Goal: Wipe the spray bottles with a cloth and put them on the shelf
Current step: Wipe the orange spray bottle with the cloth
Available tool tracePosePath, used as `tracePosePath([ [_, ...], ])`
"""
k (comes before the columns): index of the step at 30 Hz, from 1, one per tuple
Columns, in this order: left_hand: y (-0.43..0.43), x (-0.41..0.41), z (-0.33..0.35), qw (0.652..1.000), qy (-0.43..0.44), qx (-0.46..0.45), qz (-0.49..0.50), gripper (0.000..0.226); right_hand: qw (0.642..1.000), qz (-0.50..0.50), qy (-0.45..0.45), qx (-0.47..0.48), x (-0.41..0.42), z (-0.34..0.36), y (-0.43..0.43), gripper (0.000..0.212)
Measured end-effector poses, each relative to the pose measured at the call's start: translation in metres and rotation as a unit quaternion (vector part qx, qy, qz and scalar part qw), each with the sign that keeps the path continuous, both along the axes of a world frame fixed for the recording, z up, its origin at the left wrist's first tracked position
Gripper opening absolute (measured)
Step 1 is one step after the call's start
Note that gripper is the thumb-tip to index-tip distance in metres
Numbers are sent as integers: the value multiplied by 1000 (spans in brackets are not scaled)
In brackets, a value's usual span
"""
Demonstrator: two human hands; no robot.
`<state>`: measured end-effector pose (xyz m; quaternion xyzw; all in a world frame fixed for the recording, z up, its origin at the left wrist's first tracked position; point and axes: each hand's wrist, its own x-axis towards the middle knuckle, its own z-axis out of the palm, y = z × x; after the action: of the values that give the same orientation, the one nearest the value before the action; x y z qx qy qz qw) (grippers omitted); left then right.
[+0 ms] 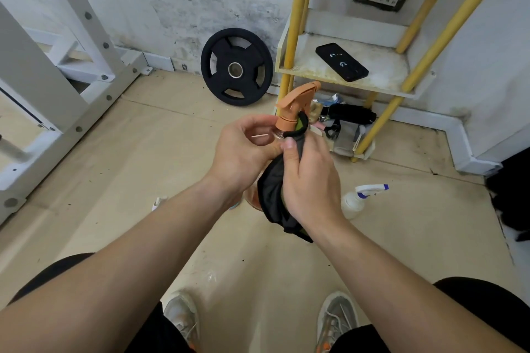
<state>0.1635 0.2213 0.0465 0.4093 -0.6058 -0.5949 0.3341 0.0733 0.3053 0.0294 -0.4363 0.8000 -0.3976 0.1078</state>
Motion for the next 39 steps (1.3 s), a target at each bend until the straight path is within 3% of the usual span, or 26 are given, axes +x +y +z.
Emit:
tracePosePath([
  [6, 0, 1, 8, 995, -30, -59, -71, 40, 999, -9, -45, -29, -11, 6, 1, 31],
  [12, 8, -3, 11, 997, 28, -22, -67, 37, 998, 7, 68, 12, -6, 7, -3, 41],
  [15, 8, -3, 10, 996, 64, -1, -53, 21, 995, 5, 98, 29, -8, 6, -5, 42],
  [19, -1, -1, 10, 996, 34, -84, -26, 14, 993, 39, 115, 16, -8, 4, -2, 41],
  [22, -15, 4, 10, 995, 18, -94, 5, 13, 995, 79, 53, -22, -14, 8, 0, 34],
  [25, -28, 14, 11, 990, -24, -134, -23, 14, 997, 48, -53, -42, -29, 14, 5, 33],
  [30, -44, 28, 18, 923, -191, -323, -88, 14, 988, -7, -144, -46, -64, 15, 6, 47],
  [32, -47, 33, 20, 901, -222, -352, -121, 15, 982, -20, -173, -68, -74, 14, 4, 52],
  [35, -50, 42, 18, 910, -177, -302, -220, 16, 969, 25, -232, -84, -75, 12, 0, 35],
  [39, -47, 45, 18, 949, -71, -143, -272, 13, 956, 114, -269, -29, -55, 4, -5, 27],
])
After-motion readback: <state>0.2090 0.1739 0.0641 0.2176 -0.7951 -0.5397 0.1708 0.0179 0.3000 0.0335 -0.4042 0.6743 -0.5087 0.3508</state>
